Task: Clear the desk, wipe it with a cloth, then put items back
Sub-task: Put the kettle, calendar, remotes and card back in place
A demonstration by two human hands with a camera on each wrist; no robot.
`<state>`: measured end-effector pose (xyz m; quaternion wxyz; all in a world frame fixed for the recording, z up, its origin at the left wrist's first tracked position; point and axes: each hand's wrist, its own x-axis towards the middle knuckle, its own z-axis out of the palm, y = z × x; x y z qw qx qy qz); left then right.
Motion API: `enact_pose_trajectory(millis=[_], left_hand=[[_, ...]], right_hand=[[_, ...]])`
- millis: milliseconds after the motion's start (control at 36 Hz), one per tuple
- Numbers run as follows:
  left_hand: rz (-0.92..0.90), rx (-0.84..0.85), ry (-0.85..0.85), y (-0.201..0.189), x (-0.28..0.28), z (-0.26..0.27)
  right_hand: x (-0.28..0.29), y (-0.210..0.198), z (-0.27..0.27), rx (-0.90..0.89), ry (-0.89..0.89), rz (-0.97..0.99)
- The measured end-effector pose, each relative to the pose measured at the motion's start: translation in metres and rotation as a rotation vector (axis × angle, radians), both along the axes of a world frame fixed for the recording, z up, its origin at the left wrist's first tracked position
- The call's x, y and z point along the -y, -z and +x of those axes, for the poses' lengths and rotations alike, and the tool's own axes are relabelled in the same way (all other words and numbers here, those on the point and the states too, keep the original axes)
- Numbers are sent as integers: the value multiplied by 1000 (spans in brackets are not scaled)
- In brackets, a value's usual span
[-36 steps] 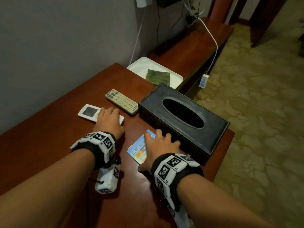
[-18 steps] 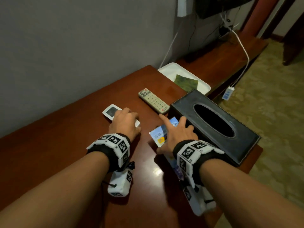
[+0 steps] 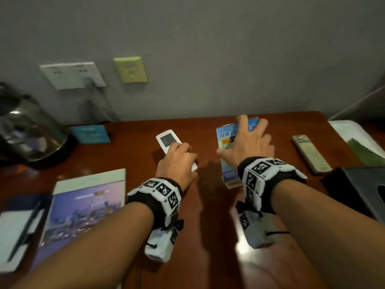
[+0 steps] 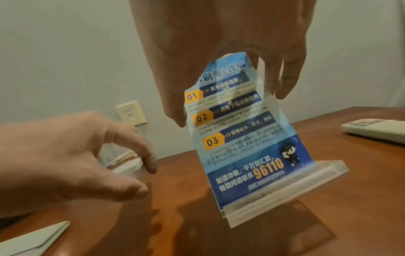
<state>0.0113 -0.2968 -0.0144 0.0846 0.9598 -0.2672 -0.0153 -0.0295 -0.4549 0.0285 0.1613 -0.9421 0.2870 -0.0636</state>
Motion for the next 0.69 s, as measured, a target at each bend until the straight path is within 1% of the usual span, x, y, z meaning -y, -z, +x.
enact_pose_trajectory(millis=[139, 389, 472, 583, 694], left_hand=[[5, 1, -114, -4, -67, 0], [-3, 14, -173, -2, -150, 8], [-6, 22, -166, 1, -168, 21], [5, -13, -130, 5, -180, 42], [1, -68, -35, 4, -183, 63]], right_hand=[[-54, 0, 21, 25, -115, 27], [-131, 17, 56, 13, -197, 57], [-148, 18, 71, 25, -181, 51], [-162, 19, 90, 36, -160, 53], [-167, 18, 109, 39, -120, 36]])
